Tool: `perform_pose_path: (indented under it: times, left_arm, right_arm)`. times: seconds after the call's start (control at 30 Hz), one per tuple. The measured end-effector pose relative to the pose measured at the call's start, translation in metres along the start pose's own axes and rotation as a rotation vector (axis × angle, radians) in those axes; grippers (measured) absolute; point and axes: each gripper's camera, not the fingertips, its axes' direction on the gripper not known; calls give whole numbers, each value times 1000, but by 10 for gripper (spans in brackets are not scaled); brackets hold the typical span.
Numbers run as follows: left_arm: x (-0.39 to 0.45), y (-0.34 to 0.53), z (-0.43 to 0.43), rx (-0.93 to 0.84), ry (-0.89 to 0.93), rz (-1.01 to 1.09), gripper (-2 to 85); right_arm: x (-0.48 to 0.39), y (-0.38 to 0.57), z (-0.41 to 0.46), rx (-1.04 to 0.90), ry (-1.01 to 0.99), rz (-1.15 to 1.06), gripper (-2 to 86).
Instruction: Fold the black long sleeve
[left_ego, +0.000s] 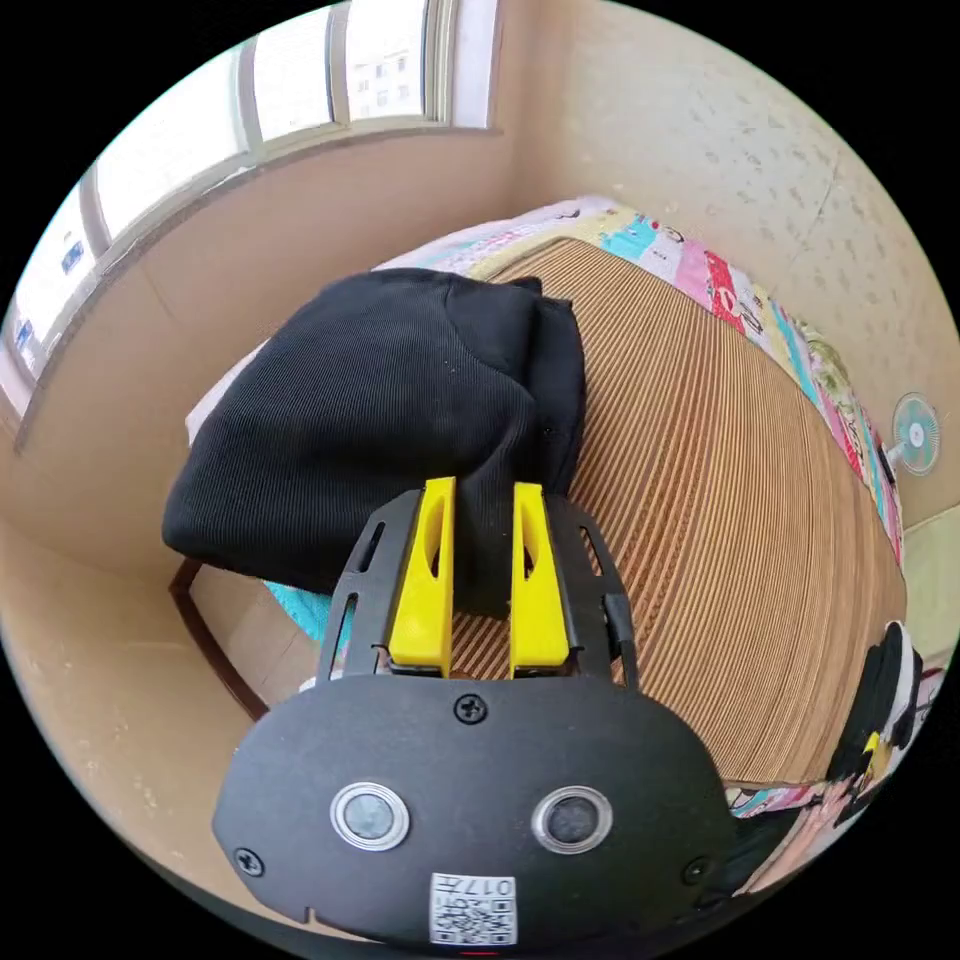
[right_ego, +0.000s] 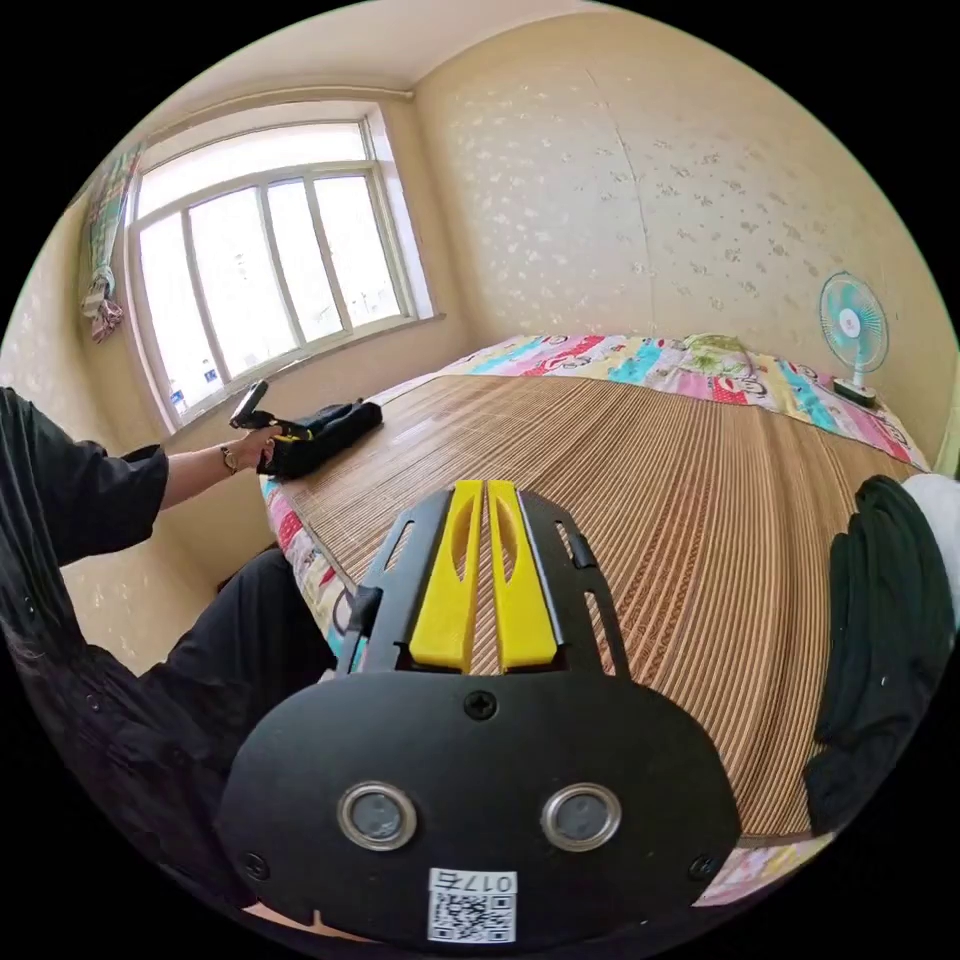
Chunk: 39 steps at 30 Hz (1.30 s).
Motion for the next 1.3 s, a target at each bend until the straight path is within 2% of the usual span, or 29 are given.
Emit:
perform_pose_path:
  times: [0.07, 0.1, 0.17, 0.23, 0.27, 0.3, 0.33, 0.37, 0.4, 0.43, 0.53, 0.63, 0.8, 0.87, 0.93, 1.0, 1.07, 1.17, 1.27, 1.3]
  left_arm:
    - [6, -5, -11, 26, 118, -27, 43]
    - [15, 0, -25, 76, 238, 3, 40]
    - [36, 23, -52, 149, 378, 142, 38]
    - [57, 80, -78, 196, 640, 358, 34]
    - [57, 96, -79, 185, 714, 382, 33]
    - [55, 128, -72, 126, 869, 383, 33]
    - [50, 159, -59, 54, 978, 325, 35]
    - [46, 175, -51, 22, 1011, 286, 36]
    - [37, 206, -40, -26, 1016, 207, 38]
    - [27, 232, -37, -40, 938, 144, 41]
    - [20, 253, -62, -20, 758, 198, 60]
    - [39, 230, -107, 37, 552, 343, 76]
    - [95, 178, -147, 155, 497, 402, 81]
    - [124, 162, -130, 146, 419, 409, 83]
    - [165, 145, -64, 27, 221, 441, 94]
    - [178, 140, -10, -129, 246, 404, 108]
    - [180, 149, 23, -148, 191, 375, 107]
    - [163, 156, 8, -124, 249, 298, 52]
    - [114, 164, -53, 14, 656, 341, 26]
    - [84, 167, -86, 113, 858, 365, 21]
  right_arm:
    - [-3, 2, -21, 67, 7, -15, 15]
    - [-3, 3, -35, 104, 19, -16, 12]
    - [-1, 7, -55, 172, 32, -4, 9]
    - [11, 9, -73, 193, 1, 65, 7]
    - [13, 9, -75, 194, -7, 70, 7]
    - [15, 12, -77, 193, -14, 64, 6]
    - [15, 15, -76, 182, 2, 46, 7]
    - [14, 16, -74, 170, 13, 34, 7]
    - [11, 18, -70, 138, 27, 4, 7]
    - [7, 19, -66, 103, 27, -33, 8]
    - [2, 22, -54, 47, 8, -71, 14]
    - [2, 19, -40, -6, -69, -87, 34]
    - [-2, 3, -23, -113, -58, -62, 84]
    - [-8, 0, -27, -93, -28, -84, 89]
    - [-13, -2, -33, -88, -13, -80, 85]
    - [-14, -1, -36, -87, -24, -73, 79]
    - [-15, 3, -39, -85, -38, -69, 73]
    - [-16, 8, -42, -104, -47, -90, 55]
    - [-16, 9, -49, -80, -56, -128, 35]
    - [-13, 6, -50, -63, -99, -141, 31]
